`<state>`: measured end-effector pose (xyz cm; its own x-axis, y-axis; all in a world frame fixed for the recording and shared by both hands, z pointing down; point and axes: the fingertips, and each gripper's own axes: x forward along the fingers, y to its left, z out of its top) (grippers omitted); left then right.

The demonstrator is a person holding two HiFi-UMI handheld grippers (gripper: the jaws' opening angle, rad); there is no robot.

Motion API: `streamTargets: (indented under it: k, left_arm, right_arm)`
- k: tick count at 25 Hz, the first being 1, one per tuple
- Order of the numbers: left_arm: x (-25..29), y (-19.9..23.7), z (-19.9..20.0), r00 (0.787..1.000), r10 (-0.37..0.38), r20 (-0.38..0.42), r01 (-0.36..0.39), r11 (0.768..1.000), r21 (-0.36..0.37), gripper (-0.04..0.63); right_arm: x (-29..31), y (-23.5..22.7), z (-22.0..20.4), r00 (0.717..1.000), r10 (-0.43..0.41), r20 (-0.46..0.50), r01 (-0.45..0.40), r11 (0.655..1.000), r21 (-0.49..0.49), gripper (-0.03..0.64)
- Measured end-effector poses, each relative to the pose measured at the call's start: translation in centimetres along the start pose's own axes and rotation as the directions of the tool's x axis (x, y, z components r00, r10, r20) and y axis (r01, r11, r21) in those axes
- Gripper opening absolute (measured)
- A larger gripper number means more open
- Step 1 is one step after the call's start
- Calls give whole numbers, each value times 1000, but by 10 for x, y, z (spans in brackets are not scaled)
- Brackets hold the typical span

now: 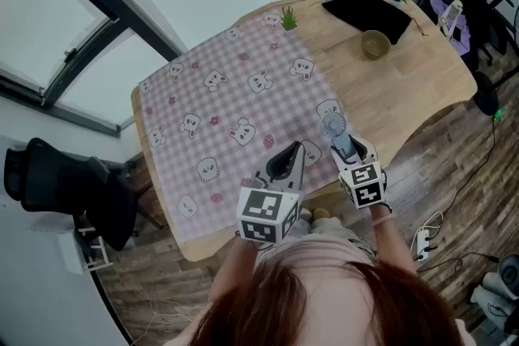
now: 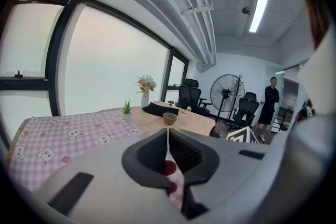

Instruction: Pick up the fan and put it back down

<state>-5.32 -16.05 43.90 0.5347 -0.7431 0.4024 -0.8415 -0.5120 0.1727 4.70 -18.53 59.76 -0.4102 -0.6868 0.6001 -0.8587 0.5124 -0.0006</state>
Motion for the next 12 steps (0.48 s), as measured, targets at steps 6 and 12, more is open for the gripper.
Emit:
streamTargets:
  k: [6,12]
  left_arm:
    - [-6,-7,3,1000,-4,12,4,1000,23,15]
    - [-12,-9,7,1000,-6,22,5,999,42,15]
  right_arm:
    - [-15,0,10,999,-16,43,15,1000,3,212]
    - [-29,1,26,995,-31,92,31,1000,5,212]
